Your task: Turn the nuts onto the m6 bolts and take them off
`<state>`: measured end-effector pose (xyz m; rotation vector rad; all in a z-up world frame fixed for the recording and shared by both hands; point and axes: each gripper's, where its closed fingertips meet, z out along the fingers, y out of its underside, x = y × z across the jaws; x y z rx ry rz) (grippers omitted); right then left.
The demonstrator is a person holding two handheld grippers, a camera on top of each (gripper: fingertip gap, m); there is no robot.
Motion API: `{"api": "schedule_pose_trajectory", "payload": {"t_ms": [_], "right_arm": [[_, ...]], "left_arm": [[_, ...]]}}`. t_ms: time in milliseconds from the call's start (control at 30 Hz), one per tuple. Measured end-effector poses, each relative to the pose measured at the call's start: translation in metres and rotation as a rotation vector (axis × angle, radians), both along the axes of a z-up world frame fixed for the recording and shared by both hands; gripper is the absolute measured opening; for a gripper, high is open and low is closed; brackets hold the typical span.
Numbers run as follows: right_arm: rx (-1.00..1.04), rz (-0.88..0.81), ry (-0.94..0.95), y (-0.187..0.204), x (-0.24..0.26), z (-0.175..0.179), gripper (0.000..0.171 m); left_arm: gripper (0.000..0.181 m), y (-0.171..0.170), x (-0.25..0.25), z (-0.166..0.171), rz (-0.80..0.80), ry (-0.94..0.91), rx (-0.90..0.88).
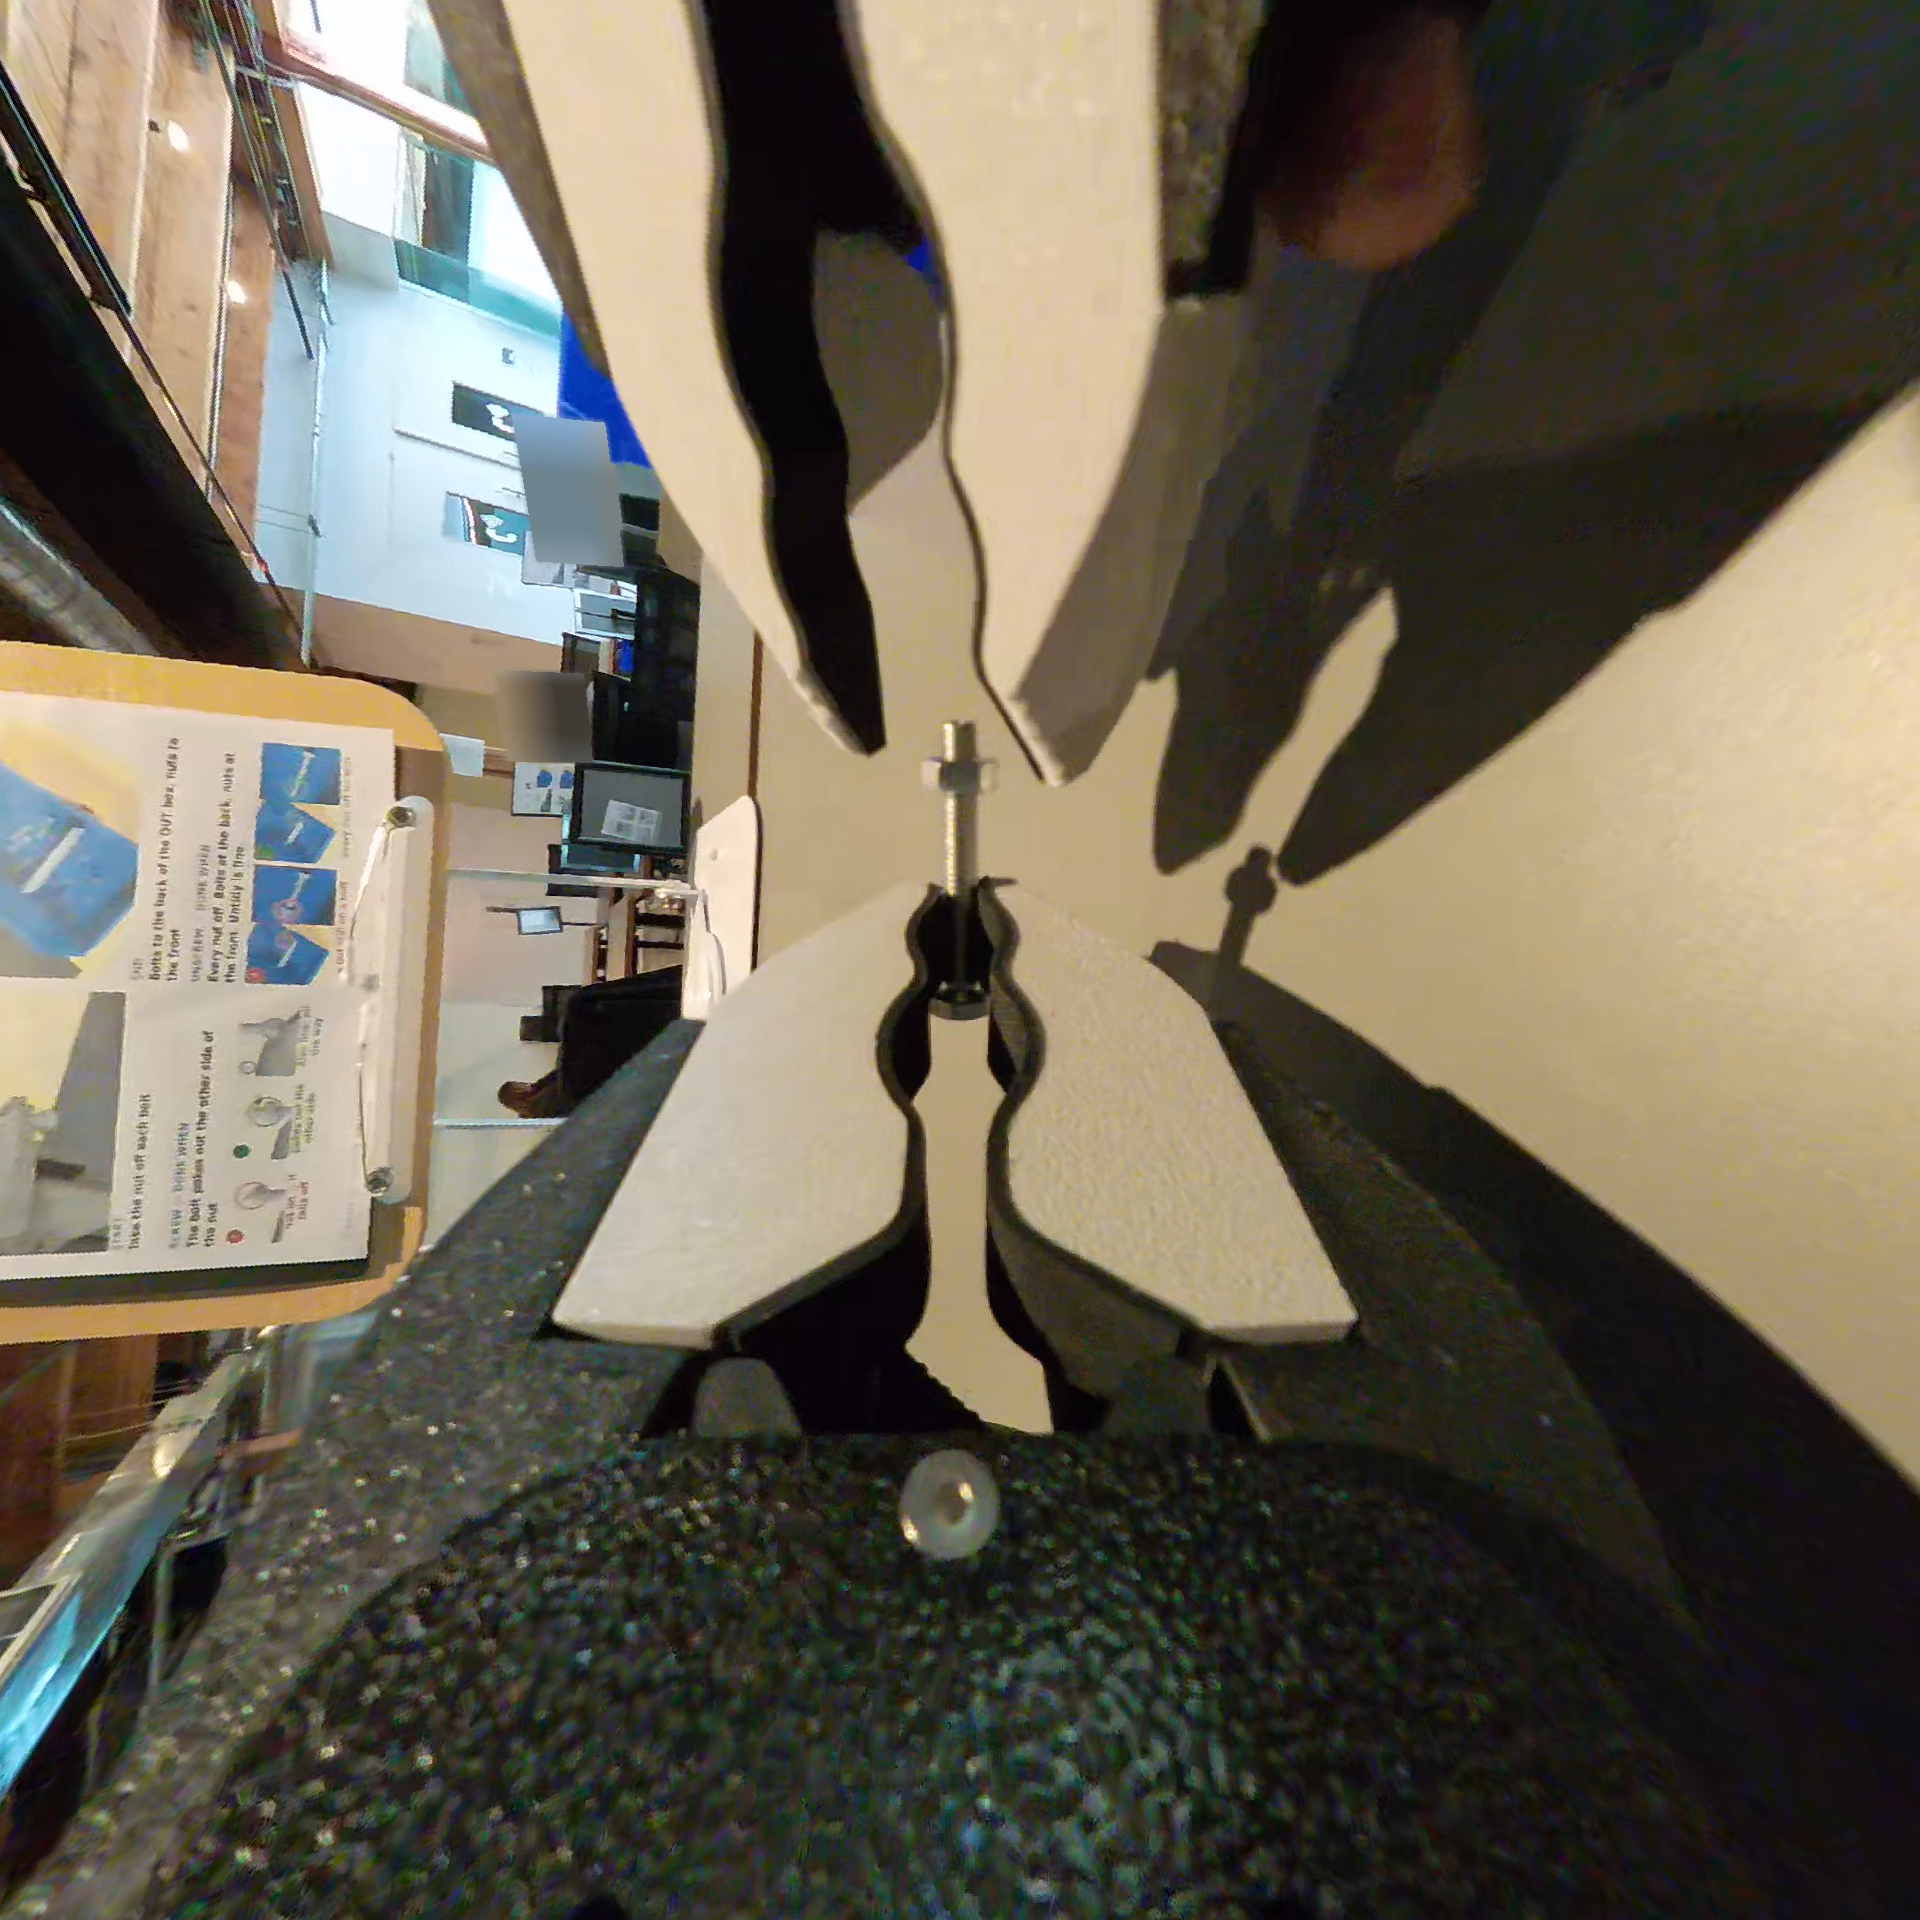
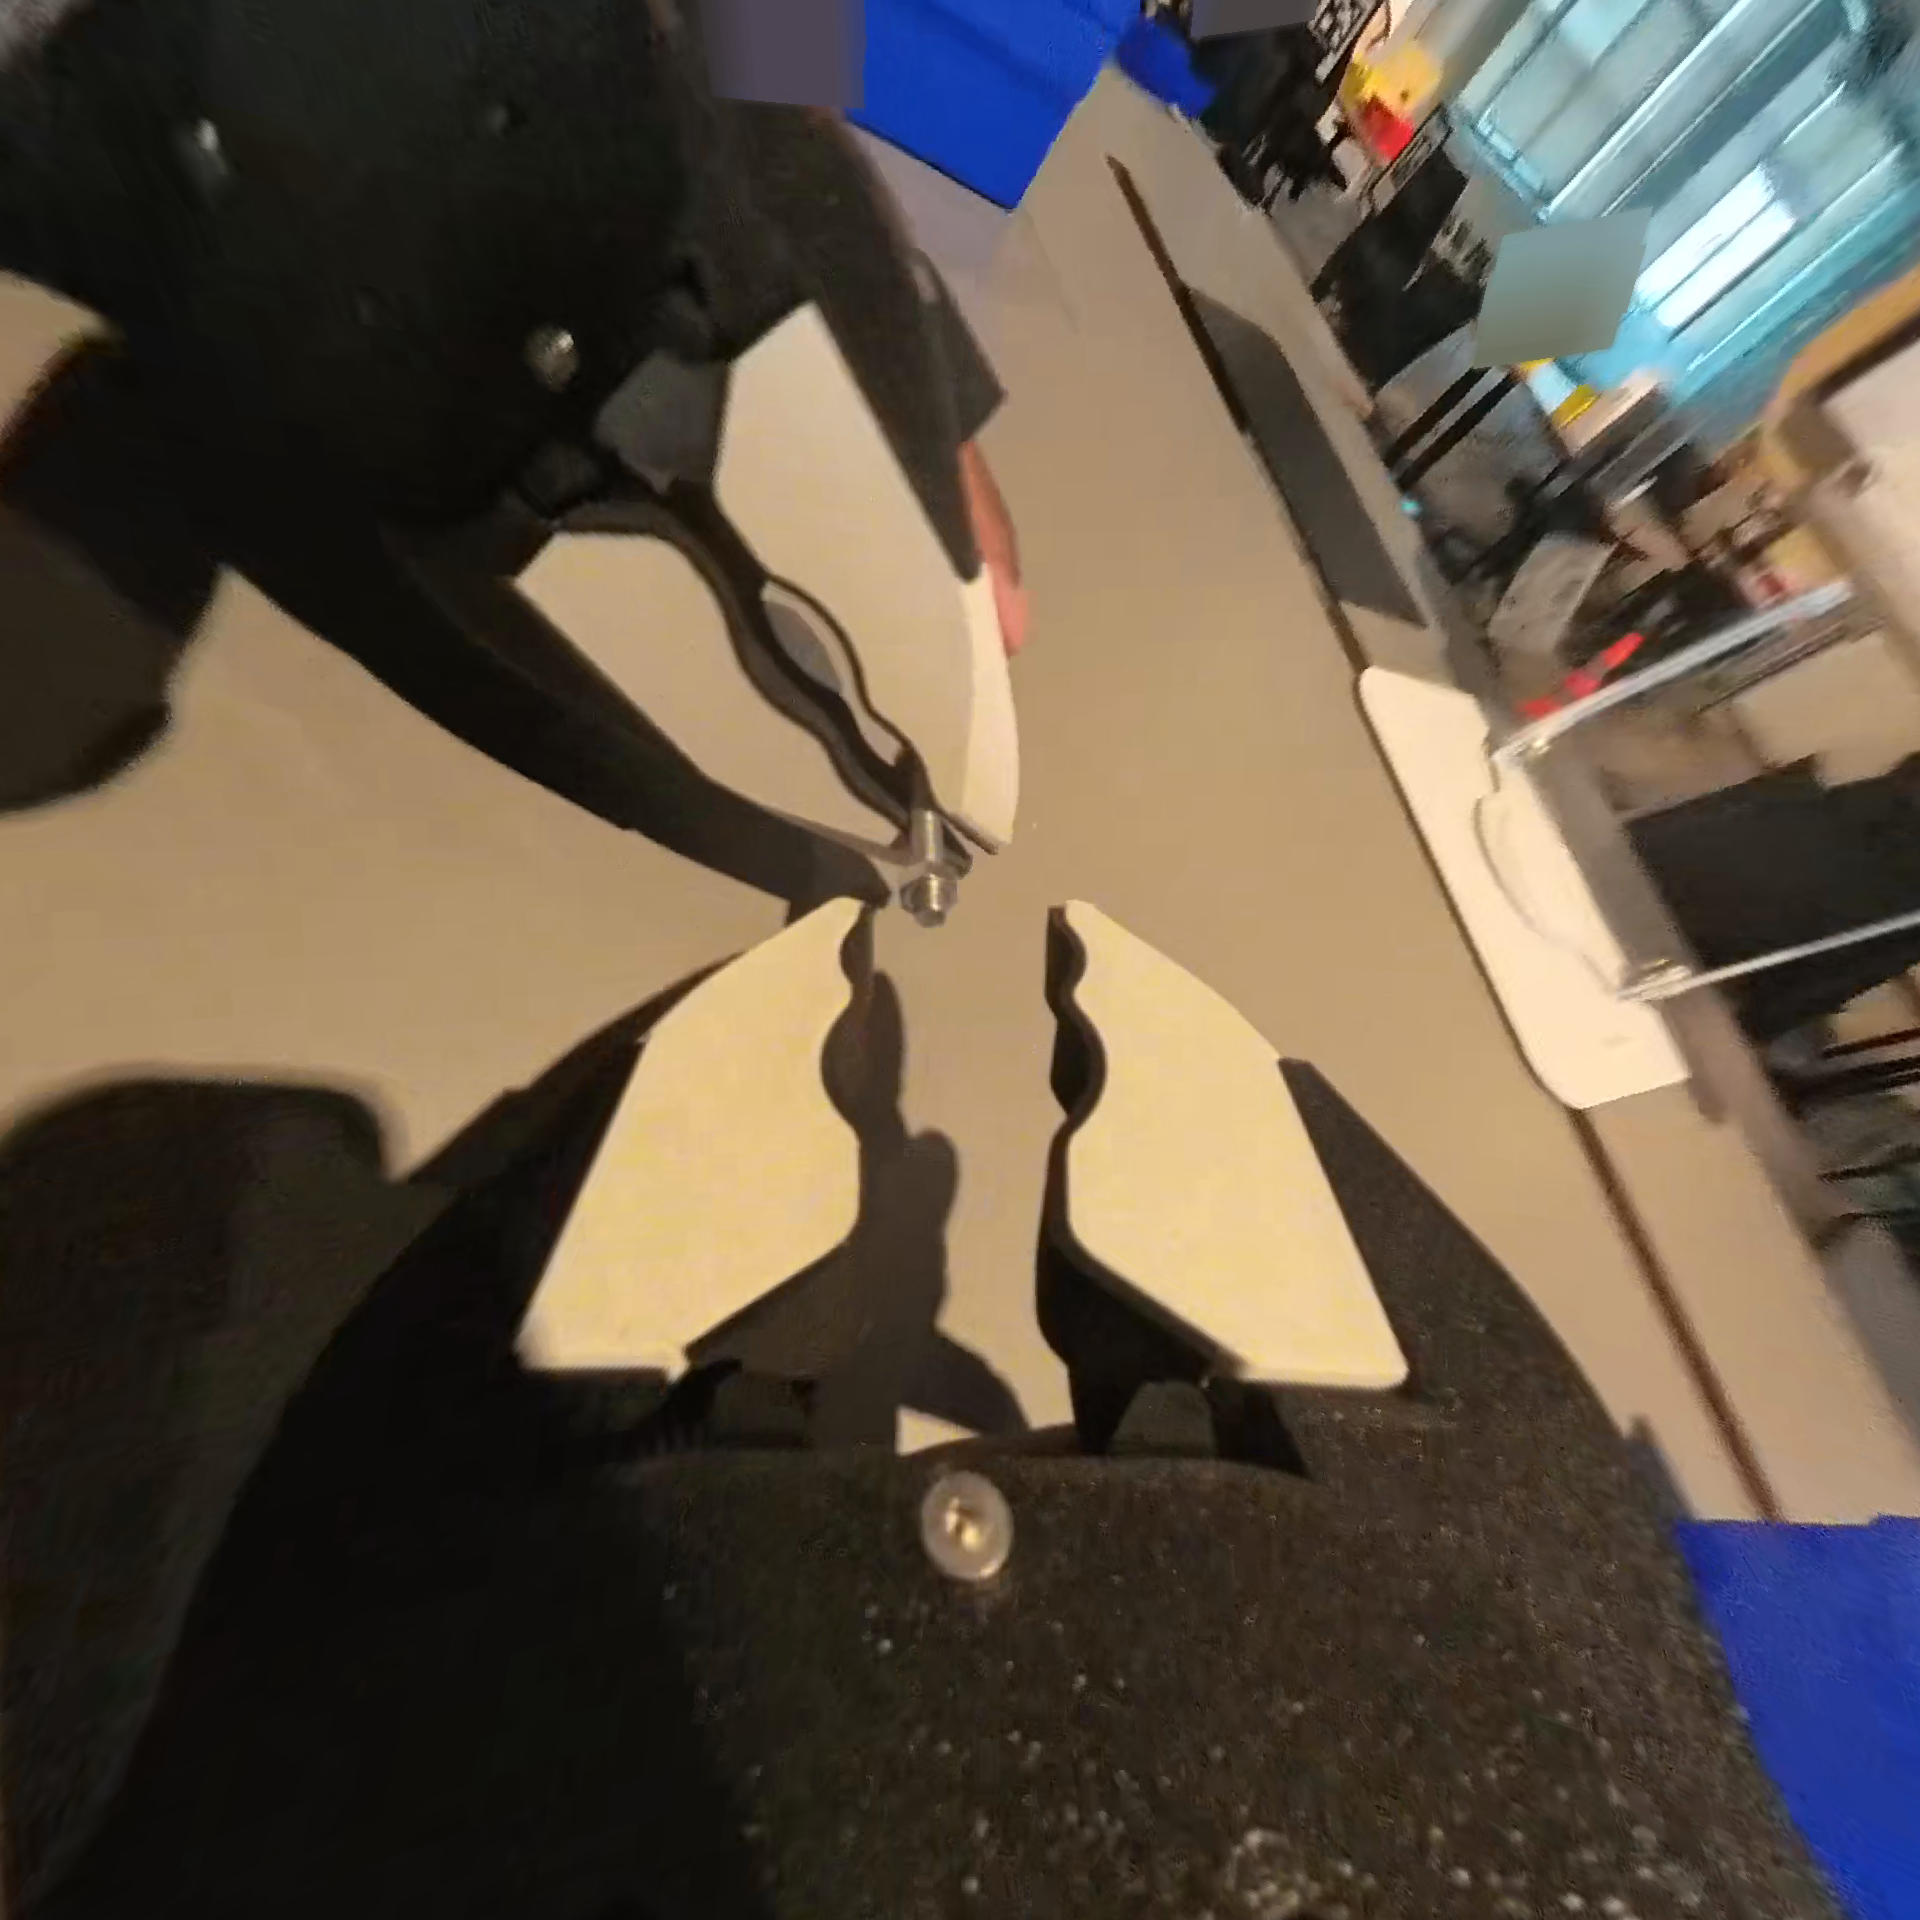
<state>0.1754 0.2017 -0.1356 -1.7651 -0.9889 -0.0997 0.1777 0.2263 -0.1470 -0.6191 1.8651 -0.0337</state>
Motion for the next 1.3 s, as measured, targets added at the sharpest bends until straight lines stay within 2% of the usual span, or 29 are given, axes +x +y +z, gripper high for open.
{"api": "schedule_pose_trajectory", "payload": {"t_ms": [133,167,233,333,467,567,633,767,900,967,1100,1200,1300], "right_arm": [[0.050,0.026,-0.070,-0.001,-0.006,-0.002,0.017],[0.046,0.027,-0.067,-0.002,-0.007,-0.002,0.011],[-0.015,-0.008,-0.009,0.000,-0.007,-0.004,0.010],[-0.258,-0.092,0.267,0.000,-0.010,-0.012,0.010],[-0.620,-0.136,0.799,-0.006,-0.013,-0.013,0.010],[-0.662,-0.083,0.935,-0.006,-0.010,-0.005,0.011],[-0.594,-0.081,0.853,-0.004,-0.005,-0.003,0.032],[-0.316,-0.094,0.515,0.003,0.009,0.005,0.043],[-0.098,-0.022,0.187,-0.001,0.002,0.010,0.035],[-0.045,0.001,0.080,-0.003,-0.002,0.007,0.033],[-0.006,0.010,-0.012,-0.003,-0.007,0.002,0.027],[0.002,-0.006,-0.081,-0.001,-0.004,-0.004,0.012],[-0.086,-0.044,-0.003,-0.001,-0.005,-0.008,0.010]], "left_arm": [[0.005,-0.005,0.000,0.000,-0.020,0.003,-0.021],[0.005,-0.005,0.000,0.001,-0.018,0.000,-0.017],[0.005,-0.003,0.000,0.000,-0.008,0.007,0.016],[0.006,0.001,-0.001,-0.003,-0.005,0.029,0.106],[0.006,-0.002,0.000,-0.003,-0.018,0.029,0.152],[0.005,-0.004,0.003,0.000,-0.016,0.013,0.110],[0.006,-0.003,0.002,-0.001,-0.009,0.006,0.071],[0.005,0.001,0.000,0.001,0.002,-0.006,0.007],[0.005,0.000,-0.001,0.001,0.005,-0.005,-0.033],[0.006,-0.001,-0.001,0.000,0.004,-0.001,-0.038],[0.005,-0.005,0.000,-0.003,-0.007,0.009,-0.044],[0.005,-0.007,0.000,-0.003,-0.006,0.011,-0.058],[0.006,-0.004,-0.001,-0.005,0.000,0.024,-0.015]]}}
